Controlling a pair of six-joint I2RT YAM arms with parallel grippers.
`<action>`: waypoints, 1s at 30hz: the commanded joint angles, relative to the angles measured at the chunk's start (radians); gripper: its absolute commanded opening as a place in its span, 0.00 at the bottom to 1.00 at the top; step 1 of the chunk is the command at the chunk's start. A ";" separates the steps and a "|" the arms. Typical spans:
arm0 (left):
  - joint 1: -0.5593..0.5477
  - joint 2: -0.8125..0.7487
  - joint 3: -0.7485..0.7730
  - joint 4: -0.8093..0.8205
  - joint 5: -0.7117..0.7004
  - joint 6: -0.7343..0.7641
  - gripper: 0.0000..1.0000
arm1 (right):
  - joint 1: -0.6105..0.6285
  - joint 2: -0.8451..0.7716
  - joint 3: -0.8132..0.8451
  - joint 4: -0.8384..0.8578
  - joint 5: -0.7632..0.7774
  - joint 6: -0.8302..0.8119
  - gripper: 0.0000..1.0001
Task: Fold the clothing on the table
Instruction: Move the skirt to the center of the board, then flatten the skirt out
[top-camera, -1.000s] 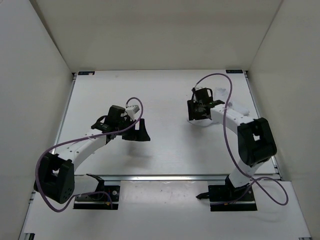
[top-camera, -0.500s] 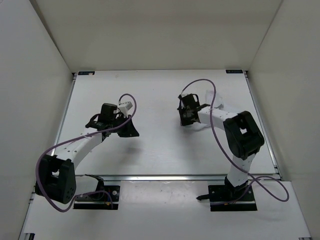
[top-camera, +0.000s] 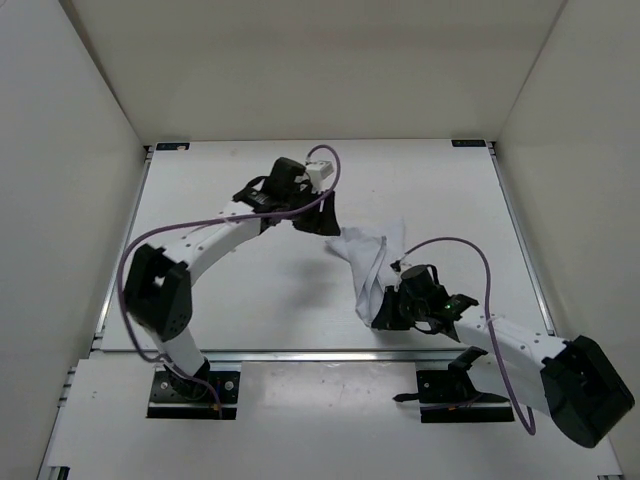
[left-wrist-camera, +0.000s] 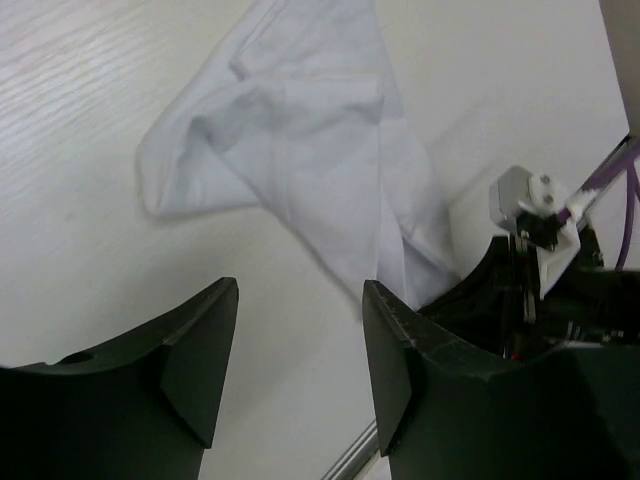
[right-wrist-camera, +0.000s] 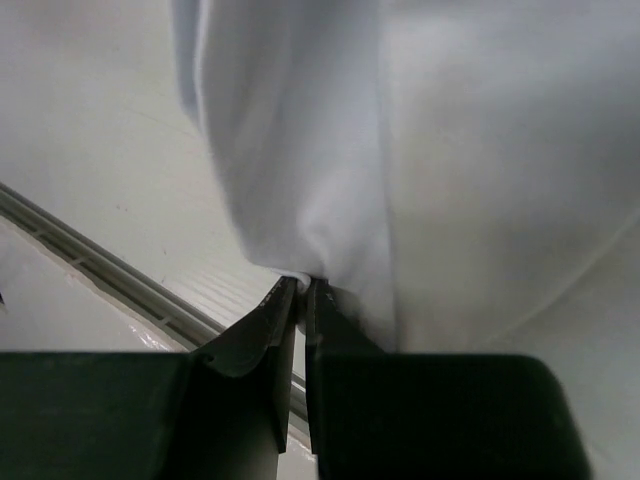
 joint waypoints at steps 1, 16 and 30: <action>-0.052 0.152 0.162 -0.085 -0.023 -0.098 0.64 | -0.052 -0.060 -0.071 -0.063 0.077 0.075 0.00; -0.098 0.459 0.384 0.032 -0.033 -0.423 0.78 | -0.061 -0.100 -0.122 -0.048 0.103 0.083 0.00; -0.204 0.685 0.667 -0.103 -0.092 -0.468 0.74 | -0.030 -0.082 -0.106 -0.064 0.122 0.070 0.00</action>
